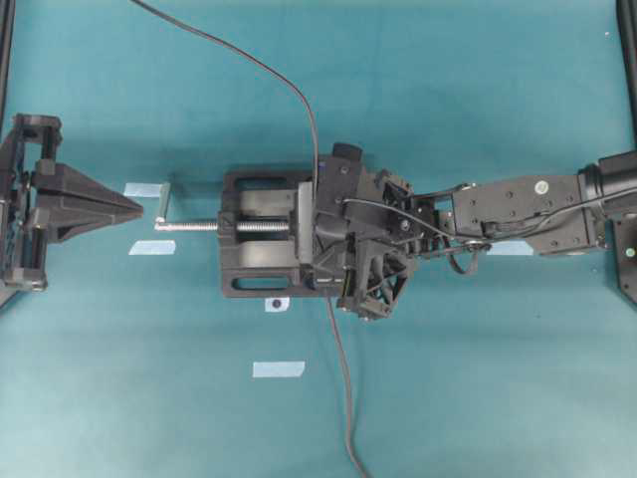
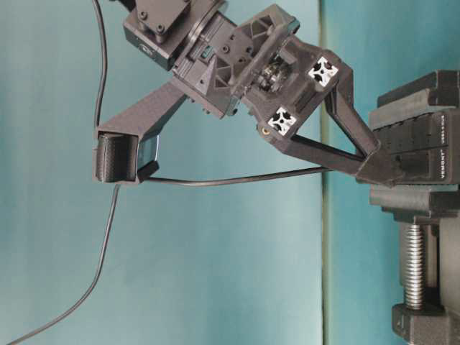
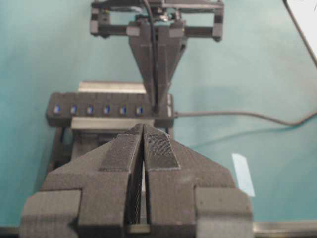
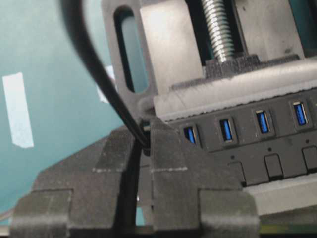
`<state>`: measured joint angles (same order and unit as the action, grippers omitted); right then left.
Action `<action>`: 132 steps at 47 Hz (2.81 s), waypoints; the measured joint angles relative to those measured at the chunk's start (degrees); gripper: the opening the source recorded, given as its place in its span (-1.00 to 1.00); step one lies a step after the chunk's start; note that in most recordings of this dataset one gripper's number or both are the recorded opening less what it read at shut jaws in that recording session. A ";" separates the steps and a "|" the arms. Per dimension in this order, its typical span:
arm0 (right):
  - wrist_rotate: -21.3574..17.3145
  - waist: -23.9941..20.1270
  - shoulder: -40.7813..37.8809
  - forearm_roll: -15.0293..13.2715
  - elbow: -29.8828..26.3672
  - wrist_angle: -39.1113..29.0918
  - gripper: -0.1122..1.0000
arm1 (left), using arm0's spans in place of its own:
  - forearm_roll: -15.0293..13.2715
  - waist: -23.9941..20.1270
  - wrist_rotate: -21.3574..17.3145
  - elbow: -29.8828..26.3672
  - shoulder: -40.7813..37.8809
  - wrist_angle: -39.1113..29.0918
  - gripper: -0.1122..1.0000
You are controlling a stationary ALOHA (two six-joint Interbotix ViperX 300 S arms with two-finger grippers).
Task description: Insert the USB into the front port of the fixed hub.
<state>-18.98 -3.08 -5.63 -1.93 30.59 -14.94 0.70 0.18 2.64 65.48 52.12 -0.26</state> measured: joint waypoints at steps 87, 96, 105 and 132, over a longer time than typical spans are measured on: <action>0.00 -1.05 -0.09 0.00 1.76 7.82 0.31 | 0.00 0.97 2.37 0.09 0.00 0.44 -0.80; 0.00 -0.97 0.00 0.00 1.76 7.73 0.31 | 0.00 0.97 2.37 0.00 0.00 0.44 -0.80; 0.00 -0.53 0.00 0.00 1.76 7.65 0.31 | 0.00 0.97 2.37 0.00 0.00 0.44 -0.80; 0.09 1.14 2.29 0.00 4.13 7.65 0.32 | 0.00 0.97 2.46 0.00 0.00 0.44 -0.80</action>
<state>-18.90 -1.93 -3.34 -1.93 34.72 -7.29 0.70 1.14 5.10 65.48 52.12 0.18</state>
